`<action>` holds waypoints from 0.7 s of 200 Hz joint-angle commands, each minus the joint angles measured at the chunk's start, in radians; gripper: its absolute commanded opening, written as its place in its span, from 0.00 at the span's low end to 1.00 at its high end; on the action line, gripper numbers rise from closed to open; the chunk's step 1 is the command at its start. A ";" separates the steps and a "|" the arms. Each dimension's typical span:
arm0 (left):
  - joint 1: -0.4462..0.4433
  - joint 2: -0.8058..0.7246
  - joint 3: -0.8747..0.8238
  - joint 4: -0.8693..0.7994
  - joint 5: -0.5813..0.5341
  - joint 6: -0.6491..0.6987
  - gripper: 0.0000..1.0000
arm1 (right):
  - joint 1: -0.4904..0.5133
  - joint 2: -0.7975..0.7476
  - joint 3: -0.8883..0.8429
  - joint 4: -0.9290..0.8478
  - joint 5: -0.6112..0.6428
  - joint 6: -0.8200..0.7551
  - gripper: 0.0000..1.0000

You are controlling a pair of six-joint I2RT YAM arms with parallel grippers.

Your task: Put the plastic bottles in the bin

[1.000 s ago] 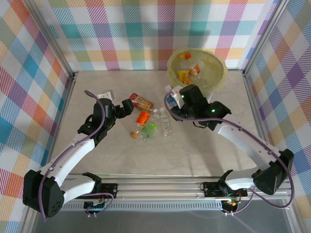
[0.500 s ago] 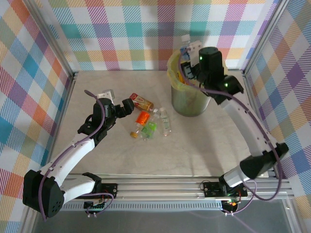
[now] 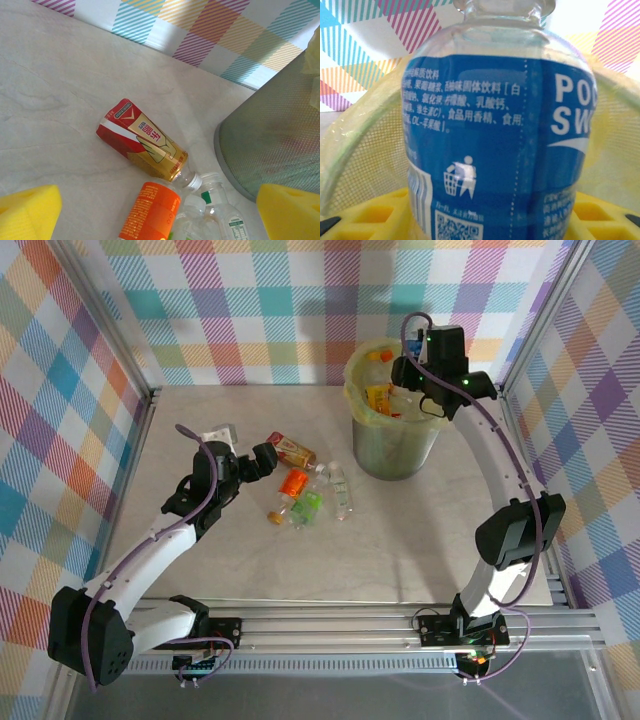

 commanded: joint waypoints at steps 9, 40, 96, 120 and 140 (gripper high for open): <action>0.010 -0.002 0.019 0.014 0.009 -0.002 1.00 | 0.001 -0.004 -0.044 0.008 -0.074 0.113 0.53; 0.010 -0.002 0.018 0.013 0.005 -0.002 1.00 | 0.001 -0.047 -0.137 0.037 -0.111 0.140 0.58; 0.010 0.006 0.021 0.019 0.015 -0.007 1.00 | 0.014 -0.115 -0.199 0.036 -0.140 0.115 0.83; 0.010 0.001 0.021 0.015 0.014 -0.007 1.00 | 0.015 -0.124 -0.162 0.002 -0.130 0.082 0.93; 0.010 -0.005 0.020 0.010 0.010 -0.007 1.00 | 0.017 -0.125 -0.115 -0.037 -0.126 0.051 1.00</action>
